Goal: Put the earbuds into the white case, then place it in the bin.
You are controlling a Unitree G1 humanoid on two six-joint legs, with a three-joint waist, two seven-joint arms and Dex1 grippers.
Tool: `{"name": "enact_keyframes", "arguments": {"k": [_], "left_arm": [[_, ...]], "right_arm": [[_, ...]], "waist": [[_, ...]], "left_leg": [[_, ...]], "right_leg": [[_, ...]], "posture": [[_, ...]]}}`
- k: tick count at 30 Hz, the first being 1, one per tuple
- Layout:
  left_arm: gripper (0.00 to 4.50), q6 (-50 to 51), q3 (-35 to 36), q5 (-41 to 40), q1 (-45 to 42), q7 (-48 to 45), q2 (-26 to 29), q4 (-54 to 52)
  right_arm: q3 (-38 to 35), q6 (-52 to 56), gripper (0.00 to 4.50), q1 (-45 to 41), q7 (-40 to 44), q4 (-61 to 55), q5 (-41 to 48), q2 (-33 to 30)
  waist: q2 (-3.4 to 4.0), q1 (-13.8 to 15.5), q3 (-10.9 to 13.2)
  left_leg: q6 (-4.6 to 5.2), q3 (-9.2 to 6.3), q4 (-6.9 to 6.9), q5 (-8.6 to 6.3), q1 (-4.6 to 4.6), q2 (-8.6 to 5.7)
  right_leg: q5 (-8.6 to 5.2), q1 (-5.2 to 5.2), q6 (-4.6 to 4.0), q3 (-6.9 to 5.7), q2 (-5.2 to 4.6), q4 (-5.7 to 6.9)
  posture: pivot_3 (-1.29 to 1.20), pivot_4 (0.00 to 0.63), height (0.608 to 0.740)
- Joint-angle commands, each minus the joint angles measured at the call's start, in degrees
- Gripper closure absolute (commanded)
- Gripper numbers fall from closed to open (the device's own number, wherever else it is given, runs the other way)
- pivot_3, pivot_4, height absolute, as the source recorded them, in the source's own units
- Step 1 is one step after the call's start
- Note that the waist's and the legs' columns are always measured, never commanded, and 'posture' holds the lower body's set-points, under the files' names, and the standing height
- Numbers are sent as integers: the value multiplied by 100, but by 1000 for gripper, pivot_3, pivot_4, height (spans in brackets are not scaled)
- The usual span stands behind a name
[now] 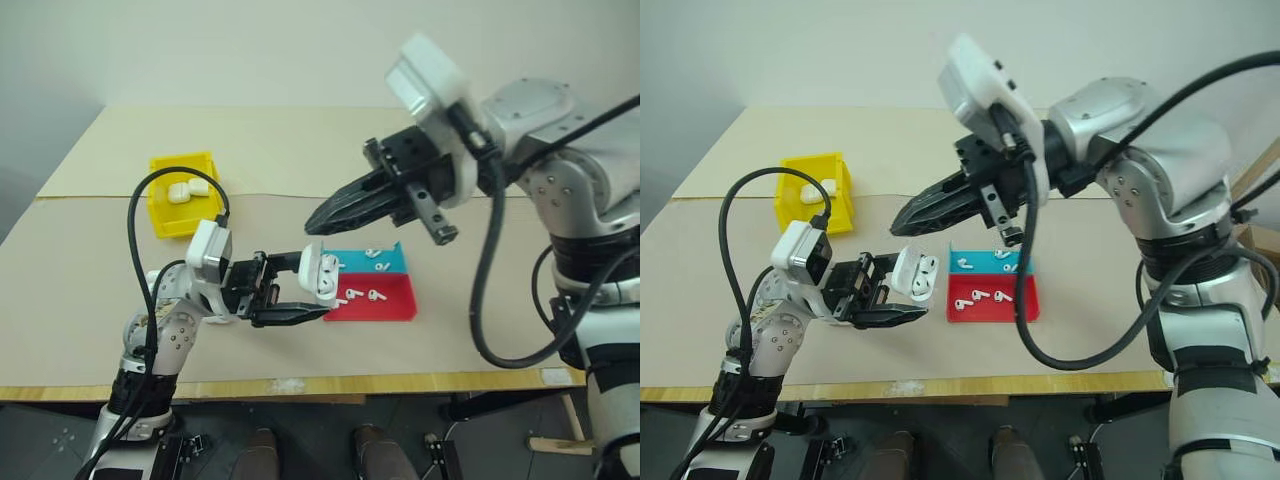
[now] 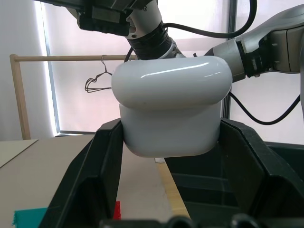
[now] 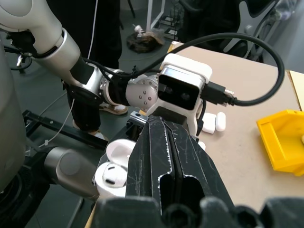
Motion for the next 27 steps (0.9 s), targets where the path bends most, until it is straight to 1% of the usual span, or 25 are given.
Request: {"name": "enact_keyframes", "arguments": {"k": [1,12,27], "left_arm": [[1733,-61,26,-16,-83,-40,39,-96],[1733,-90,-19,85,-132,-56,13,-63],[1733,-137,46,85,-70,-63,-67,-106]], "right_arm": [[57,76,4479,-207,132,82,-167,112],[311,-88,4479,-283,490,251,-716,366],[393,-592,4479,-1,1090,162,-1168,77]], "waist": [[0,5,0],[0,11,0],[0,10,0]], "left_leg": [[0,0,0,0,0,0],[0,-2,2,0,-4,0],[0,-2,3,0,-3,-1]], "right_leg": [[0,0,0,0,0,0],[0,-1,0,-3,0,0],[0,-1,0,-3,0,1]], "posture": [[0,150,740],[0,150,740],[0,150,740]]}}
